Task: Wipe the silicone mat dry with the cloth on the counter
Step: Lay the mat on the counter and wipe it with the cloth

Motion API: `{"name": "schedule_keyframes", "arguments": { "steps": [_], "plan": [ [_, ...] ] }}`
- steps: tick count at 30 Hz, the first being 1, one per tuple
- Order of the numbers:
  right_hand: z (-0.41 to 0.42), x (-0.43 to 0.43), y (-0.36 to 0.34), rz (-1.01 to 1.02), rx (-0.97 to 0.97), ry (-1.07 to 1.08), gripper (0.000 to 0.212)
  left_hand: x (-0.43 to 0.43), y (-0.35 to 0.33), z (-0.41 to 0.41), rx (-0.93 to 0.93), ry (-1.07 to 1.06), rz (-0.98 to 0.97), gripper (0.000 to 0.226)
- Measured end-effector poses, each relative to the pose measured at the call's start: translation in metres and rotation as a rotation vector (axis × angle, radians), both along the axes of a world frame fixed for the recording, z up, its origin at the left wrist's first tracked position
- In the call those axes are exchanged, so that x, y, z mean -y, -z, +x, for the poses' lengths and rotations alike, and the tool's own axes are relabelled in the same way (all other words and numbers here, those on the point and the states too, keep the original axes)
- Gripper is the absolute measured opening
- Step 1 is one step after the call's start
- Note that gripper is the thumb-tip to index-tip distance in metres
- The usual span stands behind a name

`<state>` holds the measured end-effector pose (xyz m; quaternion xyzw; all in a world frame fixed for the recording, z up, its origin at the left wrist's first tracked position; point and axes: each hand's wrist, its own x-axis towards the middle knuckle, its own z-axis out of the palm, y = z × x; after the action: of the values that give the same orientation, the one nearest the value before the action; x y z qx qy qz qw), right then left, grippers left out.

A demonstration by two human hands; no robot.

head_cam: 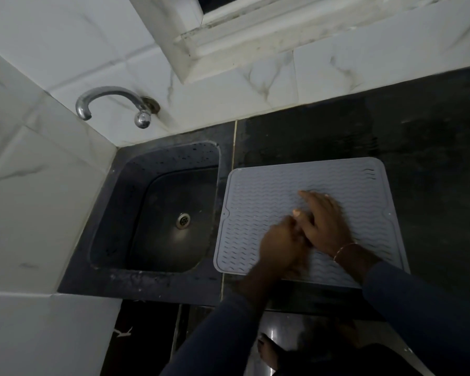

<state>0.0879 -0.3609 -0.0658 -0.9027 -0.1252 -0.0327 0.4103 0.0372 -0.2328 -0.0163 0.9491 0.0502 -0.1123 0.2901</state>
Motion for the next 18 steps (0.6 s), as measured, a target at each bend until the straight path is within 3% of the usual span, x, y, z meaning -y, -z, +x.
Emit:
{"name": "schedule_keyframes", "arguments": {
  "steps": [3,7,10,15,18],
  "plan": [
    [-0.001,0.003,0.002,0.036,-0.012,-0.010,0.068,0.005,0.008,-0.022,0.004,0.063,0.097,0.048],
    [-0.003,0.002,0.000,0.037,-0.014,-0.004,0.070,-0.070,0.008,-0.033,-0.016,-0.112,0.228,0.033],
    [-0.004,0.001,-0.004,0.048,-0.013,0.005,0.071,-0.101,0.000,-0.032,0.019,-0.232,0.360,0.041],
    [-0.003,0.002,-0.004,0.150,-0.098,0.029,0.073,-0.034,-0.001,-0.034,0.018,-0.119,0.023,0.026],
    [-0.002,0.005,-0.004,0.289,-0.158,0.053,0.071,0.012,0.006,-0.034,0.023,0.040,0.069,0.042]
  ]
}}
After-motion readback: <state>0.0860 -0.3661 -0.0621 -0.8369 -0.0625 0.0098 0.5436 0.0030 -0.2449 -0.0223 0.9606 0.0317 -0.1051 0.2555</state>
